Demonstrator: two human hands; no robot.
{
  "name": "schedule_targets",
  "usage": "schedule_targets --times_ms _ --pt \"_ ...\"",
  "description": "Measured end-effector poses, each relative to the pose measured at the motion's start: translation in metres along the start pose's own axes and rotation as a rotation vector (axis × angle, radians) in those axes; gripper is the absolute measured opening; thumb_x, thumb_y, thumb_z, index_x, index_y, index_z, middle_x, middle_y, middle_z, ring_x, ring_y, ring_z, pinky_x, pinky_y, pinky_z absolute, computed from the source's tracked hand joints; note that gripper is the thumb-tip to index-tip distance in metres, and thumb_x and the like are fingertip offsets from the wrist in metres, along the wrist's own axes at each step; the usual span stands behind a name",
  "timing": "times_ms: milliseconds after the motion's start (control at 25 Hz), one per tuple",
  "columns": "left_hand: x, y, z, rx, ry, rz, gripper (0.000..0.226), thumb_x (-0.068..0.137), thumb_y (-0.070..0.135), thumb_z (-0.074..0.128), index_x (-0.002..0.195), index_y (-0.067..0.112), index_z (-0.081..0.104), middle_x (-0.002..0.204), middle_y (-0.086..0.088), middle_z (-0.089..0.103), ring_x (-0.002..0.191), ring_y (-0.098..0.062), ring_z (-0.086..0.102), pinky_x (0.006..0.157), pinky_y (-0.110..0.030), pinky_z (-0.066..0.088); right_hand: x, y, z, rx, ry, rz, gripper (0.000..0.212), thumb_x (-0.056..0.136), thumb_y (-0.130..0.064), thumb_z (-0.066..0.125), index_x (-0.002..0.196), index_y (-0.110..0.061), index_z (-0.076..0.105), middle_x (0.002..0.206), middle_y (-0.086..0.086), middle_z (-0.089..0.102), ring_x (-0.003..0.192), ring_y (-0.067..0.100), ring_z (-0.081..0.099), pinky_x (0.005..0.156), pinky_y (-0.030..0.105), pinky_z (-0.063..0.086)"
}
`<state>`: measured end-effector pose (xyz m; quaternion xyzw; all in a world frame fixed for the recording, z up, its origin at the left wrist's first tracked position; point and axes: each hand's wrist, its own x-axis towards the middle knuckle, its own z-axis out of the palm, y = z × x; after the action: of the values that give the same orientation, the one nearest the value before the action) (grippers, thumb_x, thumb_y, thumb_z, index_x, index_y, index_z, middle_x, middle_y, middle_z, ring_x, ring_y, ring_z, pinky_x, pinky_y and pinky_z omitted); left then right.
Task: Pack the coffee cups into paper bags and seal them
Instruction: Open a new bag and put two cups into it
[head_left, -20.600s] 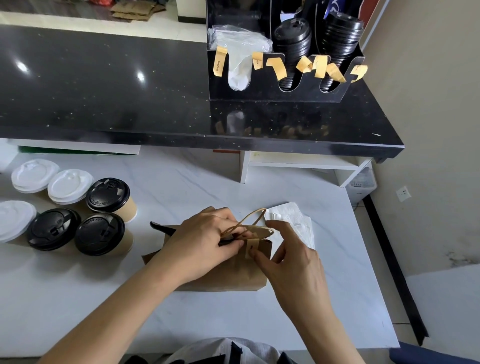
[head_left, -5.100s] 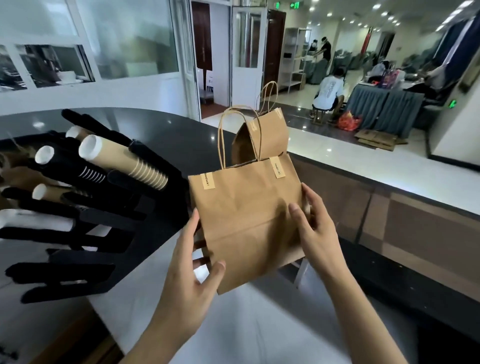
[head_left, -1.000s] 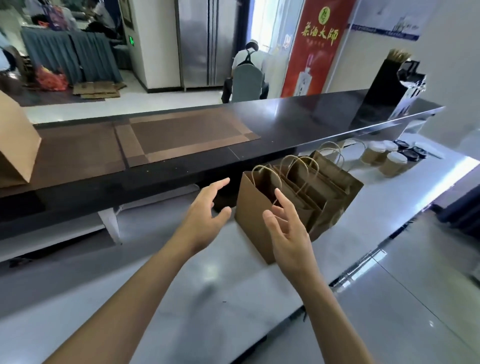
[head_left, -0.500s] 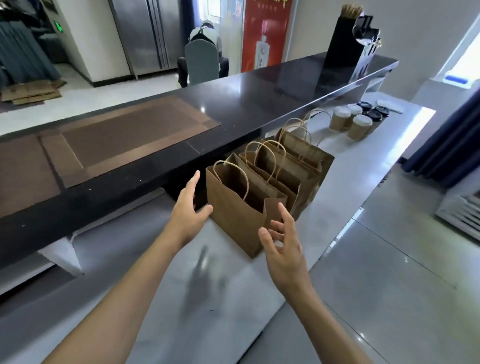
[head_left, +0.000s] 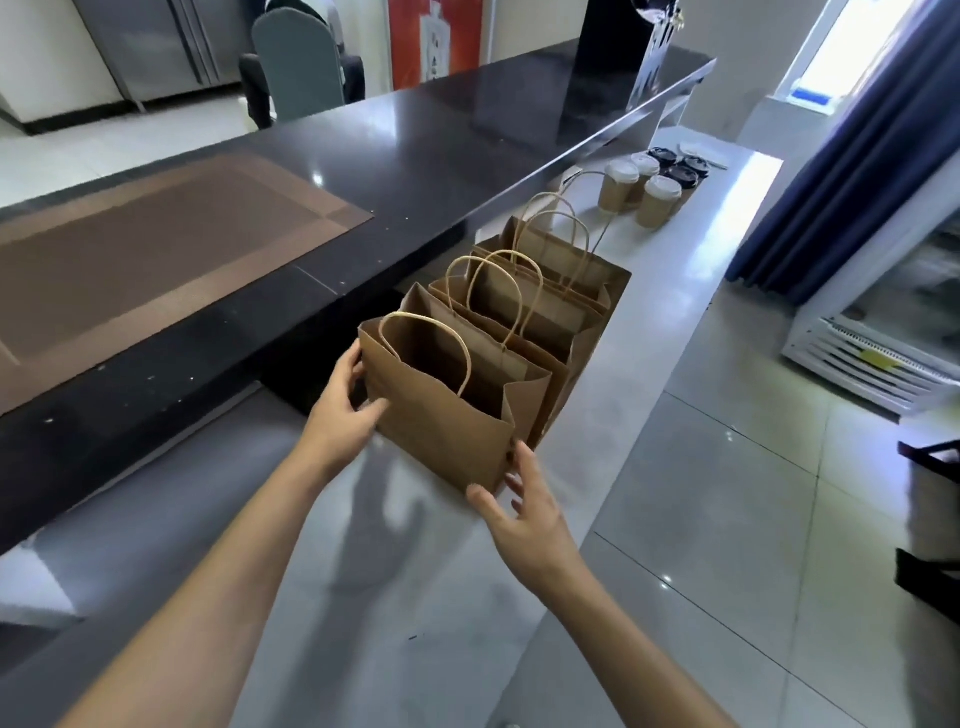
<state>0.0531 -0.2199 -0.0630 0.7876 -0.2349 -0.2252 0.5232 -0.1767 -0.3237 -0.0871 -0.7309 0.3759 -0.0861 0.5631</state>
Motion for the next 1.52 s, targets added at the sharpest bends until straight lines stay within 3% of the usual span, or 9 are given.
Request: schedule_targets --times_ms 120,320,600,760,880,1000,1160,1360,1520 --pt "0.0 -0.004 -0.001 -0.016 0.017 0.021 0.074 0.095 0.009 0.067 0.157 0.03 0.033 0.15 -0.003 0.052 0.14 -0.016 0.046 0.093 -0.007 0.039 -0.002 0.004 0.008 -0.034 0.005 -0.011 0.091 0.088 -0.064 0.064 0.161 -0.041 0.013 0.163 -0.012 0.031 0.147 0.012 0.036 0.12 0.038 0.036" --pt "-0.012 -0.01 -0.006 -0.07 0.039 0.052 0.071 0.094 0.004 0.066 0.153 0.034 0.039 0.145 -0.001 0.057 0.137 -0.017 0.051 0.114 -0.046 0.045 -0.005 0.004 0.009 0.003 0.025 -0.029 0.084 0.092 -0.054 0.067 0.159 -0.041 0.019 0.157 -0.016 0.04 0.142 0.009 0.043 0.115 0.027 0.039" --pt "-0.055 0.017 -0.004 -0.135 0.147 0.093 0.066 0.095 0.001 0.065 0.15 0.03 0.043 0.144 -0.001 0.054 0.133 -0.015 0.051 0.111 -0.037 0.046 -0.022 0.0 0.006 -0.022 0.095 -0.113 0.079 0.095 -0.05 0.065 0.159 -0.041 0.019 0.154 -0.018 0.042 0.14 0.005 0.043 0.11 0.023 0.044" --pt "-0.083 0.029 -0.006 -0.122 0.223 0.126 0.064 0.094 0.005 0.067 0.149 0.029 0.043 0.141 0.006 0.052 0.129 -0.014 0.05 0.108 -0.029 0.043 -0.032 -0.013 -0.001 0.036 0.166 -0.188 0.078 0.094 -0.047 0.065 0.157 -0.043 0.02 0.14 -0.034 0.044 0.135 0.005 0.048 0.094 0.006 0.047" --pt "-0.102 0.032 -0.006 -0.1 0.242 0.168 0.068 0.093 0.008 0.069 0.149 0.036 0.042 0.144 0.012 0.048 0.131 -0.011 0.046 0.101 -0.018 0.037 -0.043 -0.024 -0.008 0.086 0.212 -0.269 0.084 0.085 -0.06 0.065 0.155 -0.05 0.019 0.145 -0.027 0.044 0.134 0.008 0.051 0.109 0.029 0.049" --pt "-0.12 0.039 -0.004 -0.127 0.243 0.2 0.073 0.093 0.01 0.07 0.149 0.043 0.039 0.147 0.013 0.043 0.134 -0.011 0.044 0.103 -0.023 0.039 -0.055 -0.033 -0.017 0.121 0.271 -0.322 0.081 0.086 -0.056 0.067 0.152 -0.055 0.021 0.15 -0.02 0.046 0.134 0.008 0.053 0.109 0.033 0.049" --pt "-0.139 0.052 0.004 -0.161 0.167 0.22 0.082 0.094 0.021 0.07 0.155 0.051 0.025 0.152 0.019 0.034 0.136 -0.008 0.039 0.097 -0.023 0.041 -0.066 -0.039 -0.031 0.076 0.336 -0.383 0.075 0.086 -0.058 0.062 0.151 -0.053 0.025 0.14 -0.049 0.038 0.131 -0.01 0.047 0.103 0.017 0.046" --pt "-0.154 0.07 0.019 -0.191 0.063 0.224 0.089 0.097 0.015 0.066 0.155 0.057 0.014 0.162 0.017 0.028 0.147 -0.01 0.033 0.116 -0.046 0.04 -0.076 -0.035 -0.058 0.068 0.386 -0.422 0.076 0.091 -0.05 0.062 0.156 -0.048 0.024 0.143 -0.053 0.03 0.132 -0.02 0.038 0.096 0.0 0.038" --pt "-0.166 0.085 0.043 -0.189 0.021 0.272 0.091 0.096 0.017 0.069 0.155 0.058 0.013 0.162 0.013 0.033 0.147 -0.011 0.035 0.117 -0.054 0.039 -0.09 -0.027 -0.09 0.172 0.412 -0.451 0.077 0.095 -0.036 0.065 0.159 -0.042 0.023 0.151 -0.044 0.031 0.142 -0.014 0.032 0.108 0.01 0.036"
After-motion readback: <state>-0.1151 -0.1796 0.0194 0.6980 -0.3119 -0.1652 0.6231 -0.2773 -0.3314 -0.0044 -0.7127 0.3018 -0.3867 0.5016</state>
